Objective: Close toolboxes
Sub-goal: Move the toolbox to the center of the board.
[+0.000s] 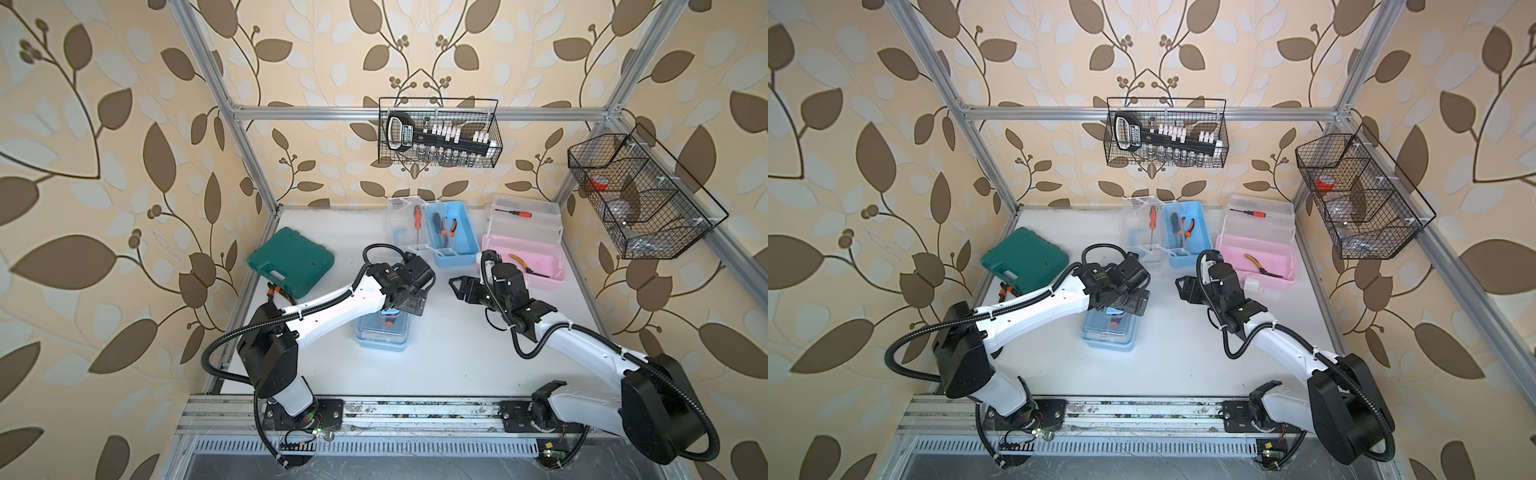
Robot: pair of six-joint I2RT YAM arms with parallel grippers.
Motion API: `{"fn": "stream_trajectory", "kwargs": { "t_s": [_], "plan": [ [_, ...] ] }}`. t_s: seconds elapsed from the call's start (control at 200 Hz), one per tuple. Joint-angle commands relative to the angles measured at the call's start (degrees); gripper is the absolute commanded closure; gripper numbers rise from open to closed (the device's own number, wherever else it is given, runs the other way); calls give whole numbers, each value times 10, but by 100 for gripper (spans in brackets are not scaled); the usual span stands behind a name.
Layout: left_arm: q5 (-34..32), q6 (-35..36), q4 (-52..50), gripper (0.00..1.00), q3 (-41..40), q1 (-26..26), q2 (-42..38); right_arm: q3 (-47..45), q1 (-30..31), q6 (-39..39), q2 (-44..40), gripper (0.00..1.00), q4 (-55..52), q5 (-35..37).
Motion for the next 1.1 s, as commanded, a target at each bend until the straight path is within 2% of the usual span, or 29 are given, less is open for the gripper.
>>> {"fn": "stream_trajectory", "kwargs": {
  "t_s": [0.0,0.085,0.335,0.82,1.095],
  "plan": [
    [-29,-19,-46,1,17,2,33,-10,-3,-8,-6,24,-4,-9],
    [-45,-29,-67,3,28,2,56,-8,-4,-9,-2,24,-3,-10],
    [-69,-66,-93,21,-8,7,69,-4,-6,-11,16,24,5,-21],
    [-67,-68,-79,22,-115,66,-12,-7,-6,-1,20,23,16,-31],
    [-12,0,-4,17,-155,139,-62,-5,-7,1,26,23,22,-34]
  ]
}}
